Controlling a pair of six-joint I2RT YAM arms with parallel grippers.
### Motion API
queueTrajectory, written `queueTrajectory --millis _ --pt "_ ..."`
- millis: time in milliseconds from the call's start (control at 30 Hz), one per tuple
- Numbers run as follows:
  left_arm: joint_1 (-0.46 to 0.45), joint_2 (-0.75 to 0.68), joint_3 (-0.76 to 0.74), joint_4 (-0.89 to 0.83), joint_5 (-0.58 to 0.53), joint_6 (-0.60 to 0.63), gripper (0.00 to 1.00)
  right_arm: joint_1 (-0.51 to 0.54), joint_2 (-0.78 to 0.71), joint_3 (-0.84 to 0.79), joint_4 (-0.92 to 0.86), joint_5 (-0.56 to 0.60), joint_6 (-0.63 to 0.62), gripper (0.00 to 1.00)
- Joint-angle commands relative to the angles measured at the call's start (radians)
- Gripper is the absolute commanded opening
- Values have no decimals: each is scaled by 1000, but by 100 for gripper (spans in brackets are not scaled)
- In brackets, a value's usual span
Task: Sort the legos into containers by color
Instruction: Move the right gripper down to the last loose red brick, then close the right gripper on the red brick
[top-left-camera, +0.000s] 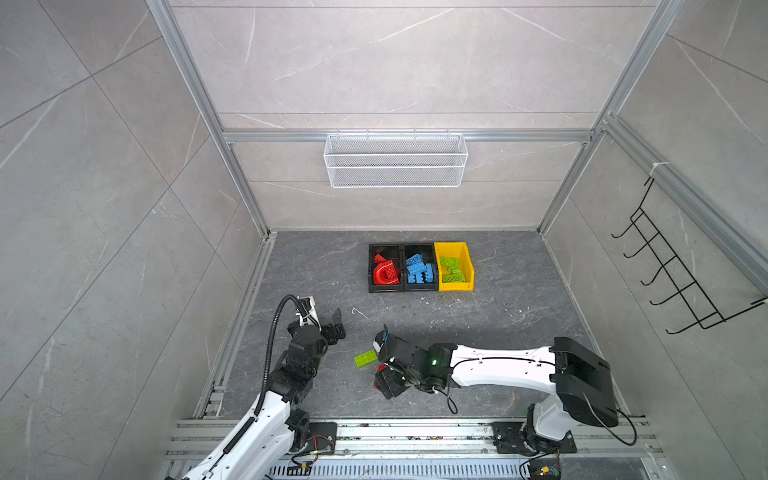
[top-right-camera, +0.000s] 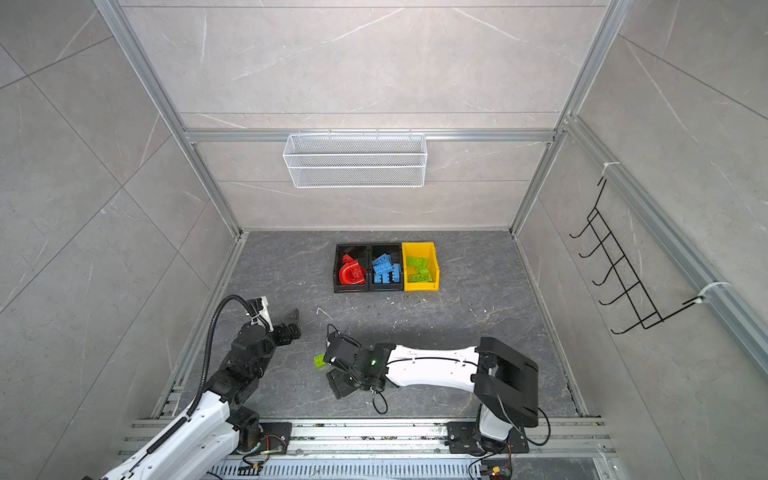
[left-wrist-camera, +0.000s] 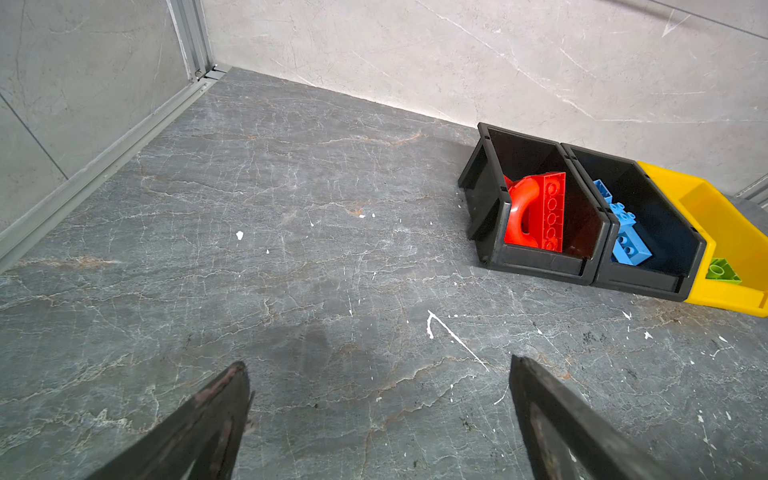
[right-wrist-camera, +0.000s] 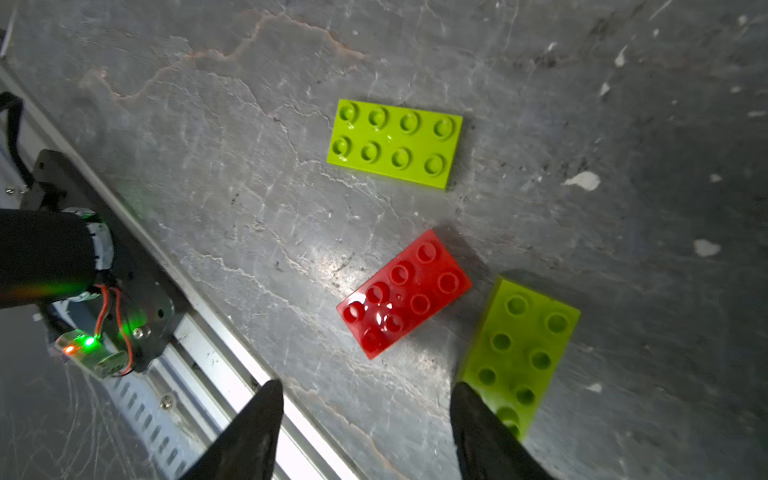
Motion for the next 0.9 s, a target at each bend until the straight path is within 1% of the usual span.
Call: queueTrajectory --millis 0,200,367,567,700,733,767,867 --pt "5 -12 5 18 -22 -9 99 14 47 8 37 -13 35 68" --pt "5 -29 -2 13 -37 -5 99 16 69 12 48 7 14 68" --pt "5 -21 1 15 -31 -6 99 16 119 46 51 4 -12 68" --pt "5 -28 -1 9 -53 -3 99 15 184 93 58 3 -41 67" --pt "6 -30 -2 7 -53 -3 99 14 232 144 5 36 -68 62" --pt "6 -29 -1 7 -54 -3 99 14 234 139 6 42 -72 57" --pt "6 -30 -3 7 -56 0 99 13 234 136 3 53 -75 54" --pt "6 -25 -3 10 -62 3 99 13 235 124 -10 93 -86 52"
